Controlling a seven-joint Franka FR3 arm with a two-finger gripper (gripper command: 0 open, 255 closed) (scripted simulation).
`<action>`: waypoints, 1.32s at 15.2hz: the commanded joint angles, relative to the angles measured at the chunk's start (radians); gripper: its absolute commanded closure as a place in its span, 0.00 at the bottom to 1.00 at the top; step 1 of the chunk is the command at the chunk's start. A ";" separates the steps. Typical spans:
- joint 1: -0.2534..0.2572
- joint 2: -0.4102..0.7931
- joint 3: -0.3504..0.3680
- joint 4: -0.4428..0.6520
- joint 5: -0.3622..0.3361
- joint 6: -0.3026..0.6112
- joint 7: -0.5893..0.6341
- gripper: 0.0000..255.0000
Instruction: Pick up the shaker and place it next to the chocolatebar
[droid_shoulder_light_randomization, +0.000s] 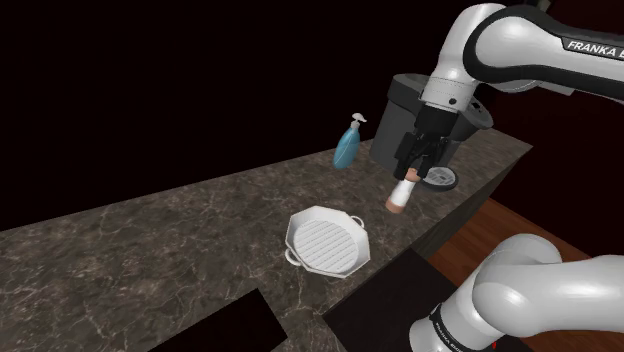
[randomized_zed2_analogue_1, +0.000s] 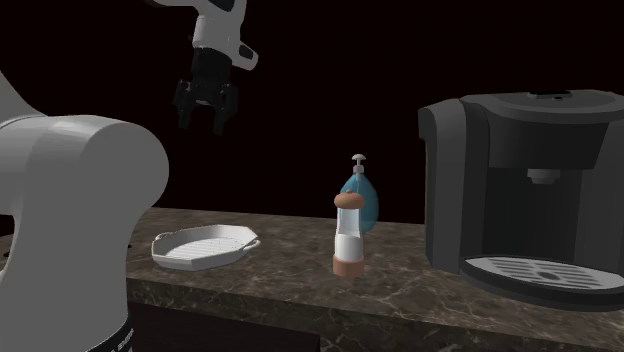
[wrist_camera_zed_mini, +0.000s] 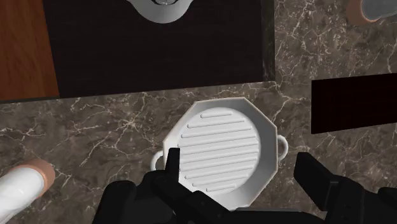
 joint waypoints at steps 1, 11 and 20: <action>0.000 0.000 0.000 0.000 0.000 0.000 0.000 0.00; -0.075 0.118 -0.168 -0.051 -0.178 0.234 -0.217 0.00; -0.111 0.325 -0.328 0.007 -0.261 0.465 -0.403 0.00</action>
